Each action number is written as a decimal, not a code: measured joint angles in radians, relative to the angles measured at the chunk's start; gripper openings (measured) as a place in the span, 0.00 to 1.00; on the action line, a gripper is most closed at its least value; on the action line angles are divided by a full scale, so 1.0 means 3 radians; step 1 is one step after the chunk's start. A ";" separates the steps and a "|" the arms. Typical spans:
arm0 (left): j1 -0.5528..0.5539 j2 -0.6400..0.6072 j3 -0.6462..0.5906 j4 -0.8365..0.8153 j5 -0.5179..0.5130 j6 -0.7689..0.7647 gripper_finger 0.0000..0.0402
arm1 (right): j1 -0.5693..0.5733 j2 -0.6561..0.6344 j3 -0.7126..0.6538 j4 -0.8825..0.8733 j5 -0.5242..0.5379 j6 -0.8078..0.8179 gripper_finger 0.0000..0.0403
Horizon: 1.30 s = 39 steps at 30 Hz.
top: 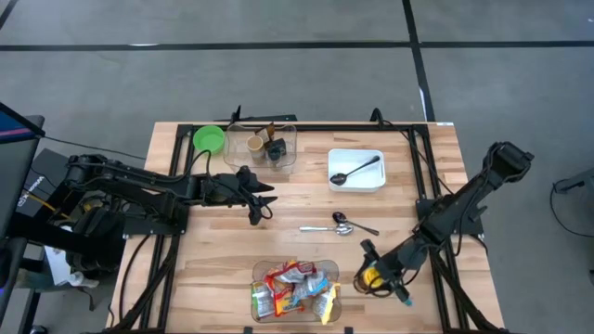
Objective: Pick & Place Food Item
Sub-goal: Put the yellow seasoning bottle into the top transparent bin
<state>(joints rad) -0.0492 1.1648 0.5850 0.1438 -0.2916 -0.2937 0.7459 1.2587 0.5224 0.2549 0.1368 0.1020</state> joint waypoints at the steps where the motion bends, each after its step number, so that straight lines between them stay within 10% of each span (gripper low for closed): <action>1: 0.0000 0.0000 0.0000 0.0000 0.0000 -0.0001 0.38 | -0.0019 -0.0023 0.0000 -0.0024 0.0000 -0.0007 0.57; 39: 0.0000 0.0000 0.0000 0.0001 0.0001 0.0000 0.38 | -0.1047 -0.0080 0.0002 0.0248 0.0237 0.0248 0.56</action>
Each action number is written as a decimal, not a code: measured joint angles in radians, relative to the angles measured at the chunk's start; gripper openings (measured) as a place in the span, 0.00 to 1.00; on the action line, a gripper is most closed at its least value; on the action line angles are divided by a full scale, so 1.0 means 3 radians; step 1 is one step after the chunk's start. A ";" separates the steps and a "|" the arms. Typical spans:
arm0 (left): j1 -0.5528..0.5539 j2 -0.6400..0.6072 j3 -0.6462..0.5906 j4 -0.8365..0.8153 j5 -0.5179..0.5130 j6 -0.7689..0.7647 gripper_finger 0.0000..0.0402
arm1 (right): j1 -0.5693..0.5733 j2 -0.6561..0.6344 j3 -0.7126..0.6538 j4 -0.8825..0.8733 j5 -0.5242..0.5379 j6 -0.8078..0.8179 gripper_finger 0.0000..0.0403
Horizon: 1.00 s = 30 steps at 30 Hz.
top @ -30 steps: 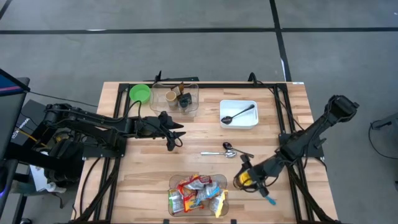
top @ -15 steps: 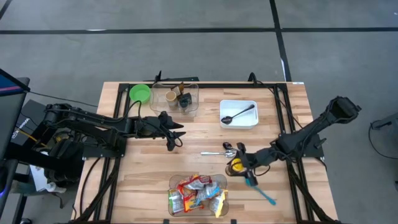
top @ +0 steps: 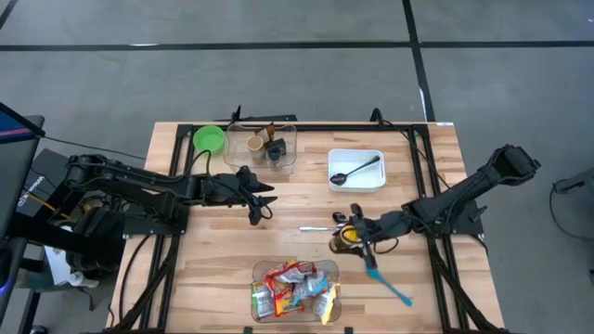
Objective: Pick & Place Food Item
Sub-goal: Put the yellow seasoning bottle into the top transparent bin
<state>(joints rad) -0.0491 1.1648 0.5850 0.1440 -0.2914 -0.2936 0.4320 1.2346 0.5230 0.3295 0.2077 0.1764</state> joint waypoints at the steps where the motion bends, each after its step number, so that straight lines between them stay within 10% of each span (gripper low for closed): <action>1: 0.0000 0.0000 0.0000 0.0000 0.0000 0.0000 0.38 | -0.0014 0.0000 0.0001 0.0017 -0.0001 0.0000 0.56; 30: 0.0000 0.0000 0.0000 0.0000 0.0000 -0.0001 0.38 | -0.0146 0.0010 0.0001 0.0105 -0.0001 0.0000 0.56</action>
